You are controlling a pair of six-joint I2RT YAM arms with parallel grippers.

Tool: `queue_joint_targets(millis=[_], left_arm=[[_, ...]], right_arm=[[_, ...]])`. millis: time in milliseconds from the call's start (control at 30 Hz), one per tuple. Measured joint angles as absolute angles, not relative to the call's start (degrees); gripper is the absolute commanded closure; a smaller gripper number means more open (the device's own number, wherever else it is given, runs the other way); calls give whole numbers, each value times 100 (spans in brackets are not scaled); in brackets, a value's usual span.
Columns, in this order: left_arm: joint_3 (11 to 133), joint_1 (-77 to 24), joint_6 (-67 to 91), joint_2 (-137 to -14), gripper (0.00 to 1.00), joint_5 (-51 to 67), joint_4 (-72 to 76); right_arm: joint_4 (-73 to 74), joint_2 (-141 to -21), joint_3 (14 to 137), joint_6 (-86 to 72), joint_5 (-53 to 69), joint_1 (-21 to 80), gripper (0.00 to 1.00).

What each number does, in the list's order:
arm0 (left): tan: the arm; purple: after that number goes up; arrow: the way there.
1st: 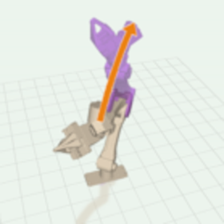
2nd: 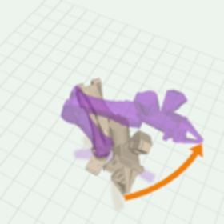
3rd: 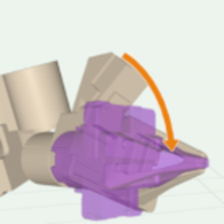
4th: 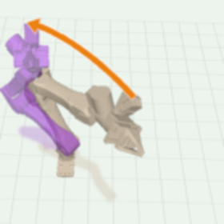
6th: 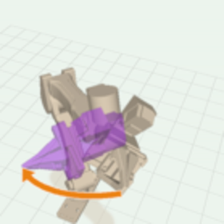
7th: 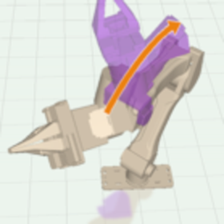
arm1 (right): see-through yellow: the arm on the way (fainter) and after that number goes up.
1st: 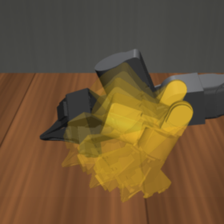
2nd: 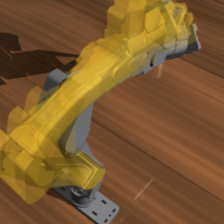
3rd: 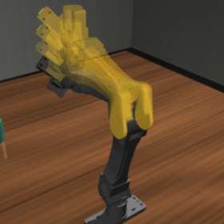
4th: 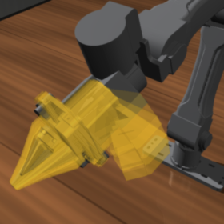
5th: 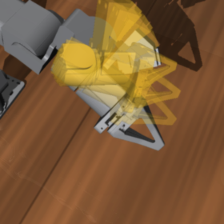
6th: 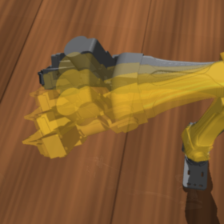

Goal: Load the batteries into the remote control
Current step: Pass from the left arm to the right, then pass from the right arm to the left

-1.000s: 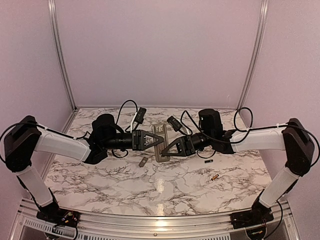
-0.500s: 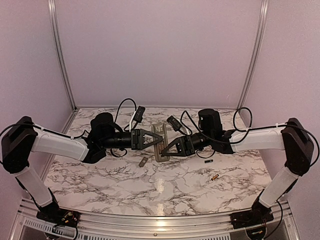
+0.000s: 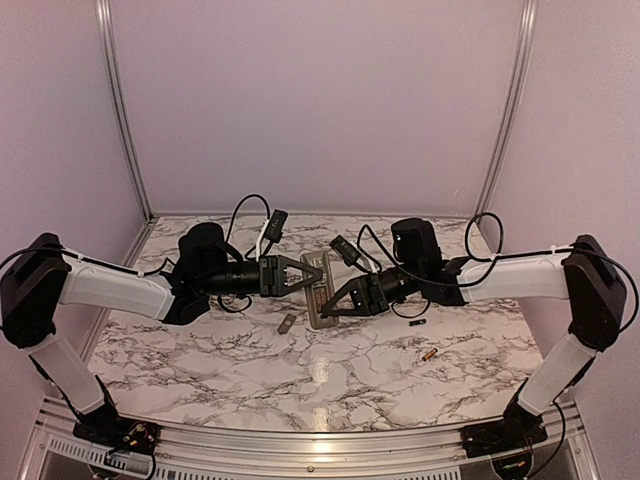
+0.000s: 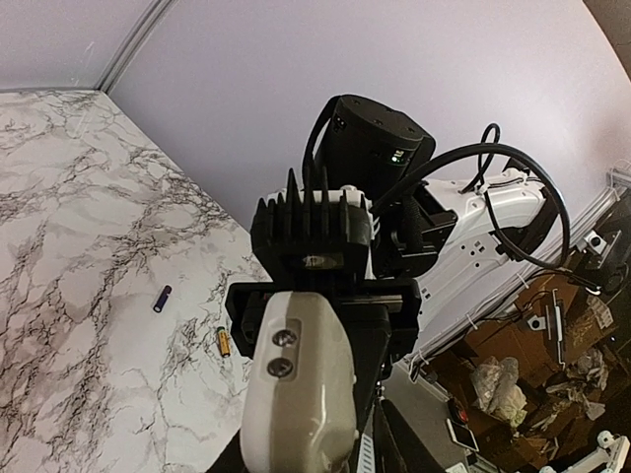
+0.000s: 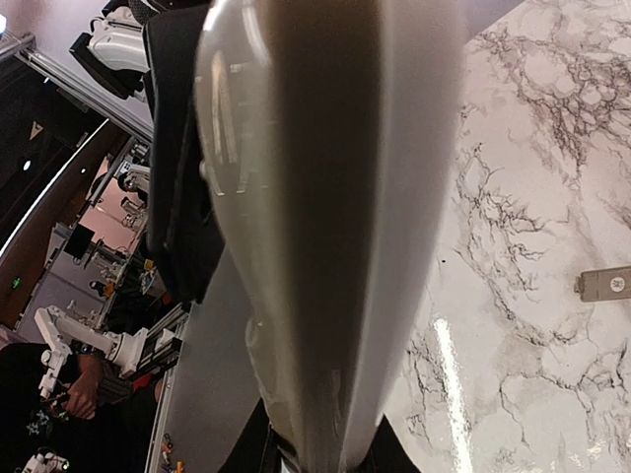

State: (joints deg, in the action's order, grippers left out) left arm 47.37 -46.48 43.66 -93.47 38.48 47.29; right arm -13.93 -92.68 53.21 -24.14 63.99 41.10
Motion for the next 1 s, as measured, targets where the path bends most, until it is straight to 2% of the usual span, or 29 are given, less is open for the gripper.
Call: queue_joint_targets(millis=[267,300,333,433,633,767,1000], left_arm=[[4737,-4633,4289,-9338,99,3916,4751],[4737,-4633,4289,-9338,100,3920,4746],[4735,-4633,4287,-9341,100,3931,4748],[4709,-4633,4292,-9338,100,3946,4792],[4473,-4609,4401,-9258,100,3955,4954],[4309,-4517,4545,-9242,100,3997,5214],[4086,-4368,4637,-9109,100,3999,5454]], right_arm=[[-1280,-9266,5325,-2362,6495,4125,100],[-1253,-9266,5332,-2353,6504,4125,95],[-1229,-9266,5345,-2342,6504,4125,84],[-1149,-9266,5378,-2307,6504,4125,64],[-395,-9115,5419,-1850,6125,4095,43],[499,-8654,5424,-1297,5492,3988,38],[1994,-7920,5472,-493,3420,3951,39]])
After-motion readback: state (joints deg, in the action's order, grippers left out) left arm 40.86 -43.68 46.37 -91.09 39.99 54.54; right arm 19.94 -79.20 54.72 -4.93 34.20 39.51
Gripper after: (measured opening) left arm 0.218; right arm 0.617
